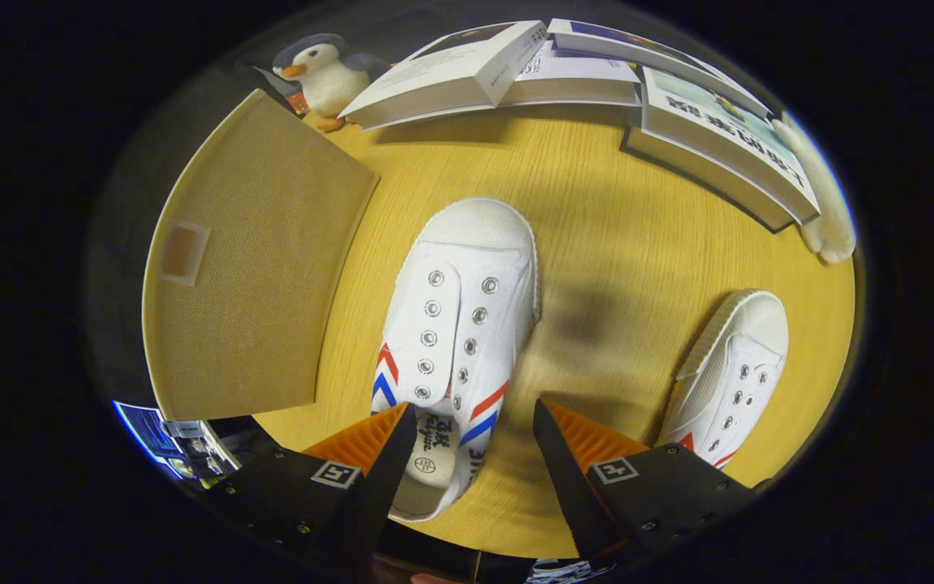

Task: Open the storage box then place both shoes into the box .Put the left shoe in first, then the right shoe, with the right side of both shoes facing outward in a uniform manner.

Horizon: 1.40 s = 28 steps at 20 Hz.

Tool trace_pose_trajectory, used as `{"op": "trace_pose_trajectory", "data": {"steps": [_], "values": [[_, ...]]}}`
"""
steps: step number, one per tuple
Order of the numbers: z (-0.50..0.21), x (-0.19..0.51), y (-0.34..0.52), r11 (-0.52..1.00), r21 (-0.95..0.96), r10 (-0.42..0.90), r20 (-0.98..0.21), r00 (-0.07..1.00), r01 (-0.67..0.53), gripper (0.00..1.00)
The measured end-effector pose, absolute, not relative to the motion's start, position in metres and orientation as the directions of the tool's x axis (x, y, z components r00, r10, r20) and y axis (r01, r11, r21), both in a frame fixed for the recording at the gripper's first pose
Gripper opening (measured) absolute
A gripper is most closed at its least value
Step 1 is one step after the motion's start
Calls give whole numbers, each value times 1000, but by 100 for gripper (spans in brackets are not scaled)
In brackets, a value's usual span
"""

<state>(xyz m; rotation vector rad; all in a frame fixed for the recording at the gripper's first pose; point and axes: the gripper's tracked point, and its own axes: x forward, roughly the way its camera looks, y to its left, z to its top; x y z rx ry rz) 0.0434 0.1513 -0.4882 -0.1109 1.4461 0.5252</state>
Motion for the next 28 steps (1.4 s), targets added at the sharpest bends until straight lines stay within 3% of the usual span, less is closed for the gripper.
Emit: {"op": "trace_pose_trajectory", "data": {"steps": [1, 5, 6, 12, 17, 22, 28], "values": [[-491, 40, 159, 876, 272, 303, -953, 15, -399, 87], [-497, 37, 161, 909, 276, 292, -956, 5, -312, 17], [-486, 39, 152, 910, 295, 306, -952, -10, -292, 6], [-456, 23, 163, 891, 388, 386, -921, -58, -235, 6], [-398, 24, 169, 881, 363, 377, -926, -13, -303, 5], [-320, 26, 197, 839, 448, 480, -876, 35, -309, 5], [-252, 28, 258, 765, 495, 565, -823, 59, -412, 5]]}}
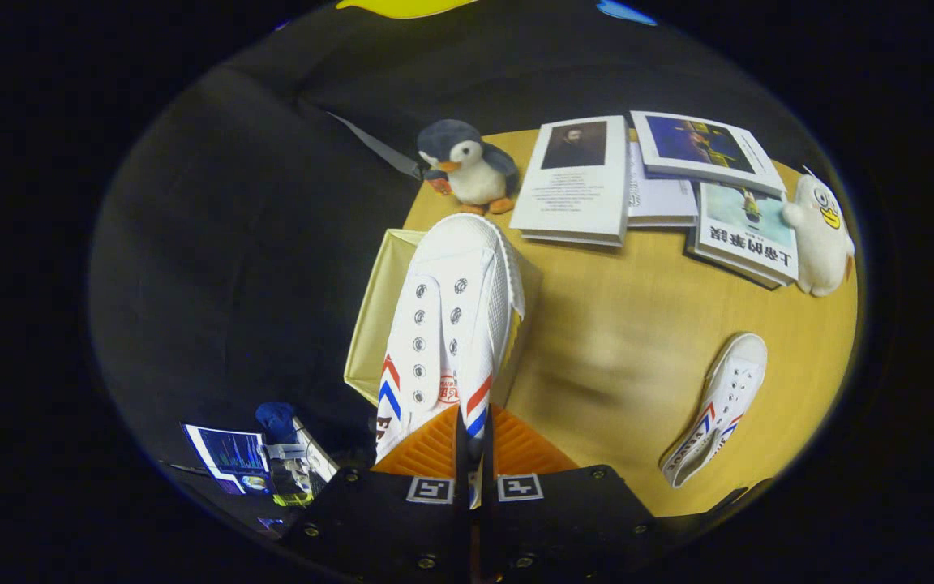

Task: Open the storage box then place both shoes into the box .Put the left shoe in first, then the right shoe, with the right side of both shoes facing outward in a uniform manner.

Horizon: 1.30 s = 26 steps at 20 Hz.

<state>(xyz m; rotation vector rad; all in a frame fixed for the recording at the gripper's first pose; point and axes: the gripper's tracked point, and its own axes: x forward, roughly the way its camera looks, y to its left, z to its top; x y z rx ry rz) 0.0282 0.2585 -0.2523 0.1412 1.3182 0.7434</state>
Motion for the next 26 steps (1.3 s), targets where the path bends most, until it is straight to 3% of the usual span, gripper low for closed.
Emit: {"op": "trace_pose_trajectory", "data": {"steps": [5, 11, 19, 22, 26], "values": [[-248, 33, 318, 724, 487, 567, -823, 19, -489, 5], [-284, 45, 366, 728, 405, 483, -876, -5, -553, 5], [-329, 50, 398, 742, 379, 427, -903, -45, -553, 5], [-328, 51, 398, 737, 400, 451, -891, -45, -545, 96], [-311, 54, 387, 730, 396, 473, -881, -7, -556, 98]]}}
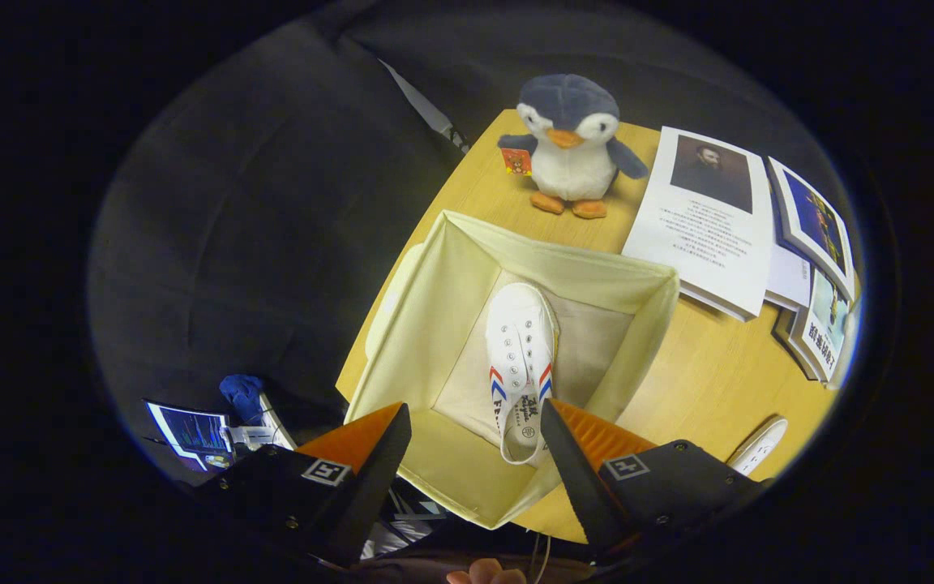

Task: Open the storage box then place both shoes into the box .Put the left shoe in first, then the right shoe, with the right side of both shoes facing outward in a uniform manner.

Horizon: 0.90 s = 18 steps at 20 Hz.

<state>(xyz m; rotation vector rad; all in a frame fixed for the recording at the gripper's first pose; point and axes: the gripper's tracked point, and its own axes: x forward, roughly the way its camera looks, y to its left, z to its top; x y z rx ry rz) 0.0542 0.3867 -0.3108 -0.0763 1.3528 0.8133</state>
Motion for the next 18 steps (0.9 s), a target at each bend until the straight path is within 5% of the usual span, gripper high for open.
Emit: {"op": "trace_pose_trajectory", "data": {"steps": [18], "values": [[-247, 64, 233, 798, 372, 505, -842, 190, -474, 97]]}}
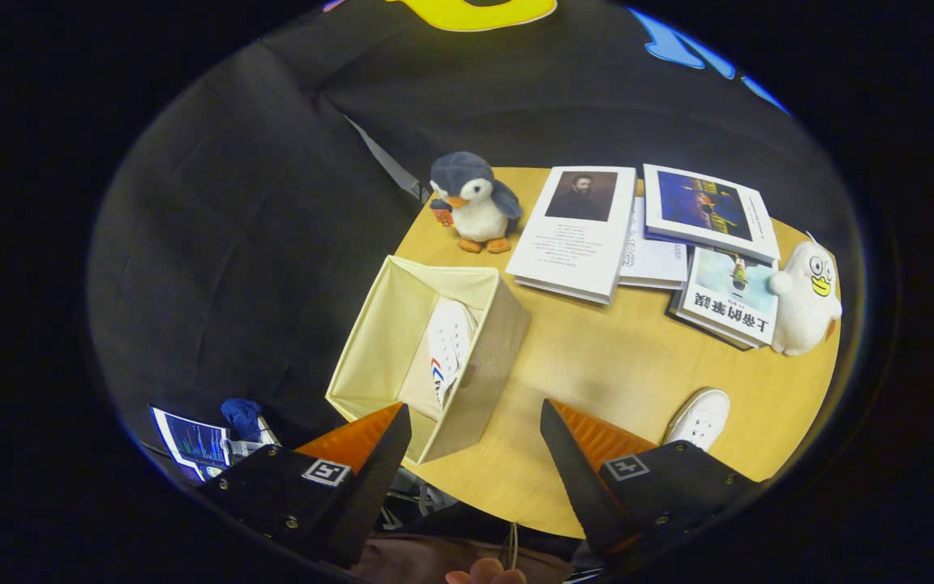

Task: Open the storage box then place both shoes into the box .Put the left shoe in first, then the right shoe, with the right side of both shoes facing outward in a uniform manner.

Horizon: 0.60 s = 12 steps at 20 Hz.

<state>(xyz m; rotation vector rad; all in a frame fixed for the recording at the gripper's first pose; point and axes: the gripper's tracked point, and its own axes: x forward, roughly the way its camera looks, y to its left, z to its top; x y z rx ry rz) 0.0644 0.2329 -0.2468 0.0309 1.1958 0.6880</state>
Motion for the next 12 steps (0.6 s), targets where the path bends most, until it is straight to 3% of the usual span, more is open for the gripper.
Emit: {"op": "trace_pose_trajectory", "data": {"steps": [8, 12], "values": [[-274, 65, 146, 857, 386, 474, -851, 225, -341, 98], [-308, 65, 89, 909, 320, 385, -891, 243, -268, 98]]}}
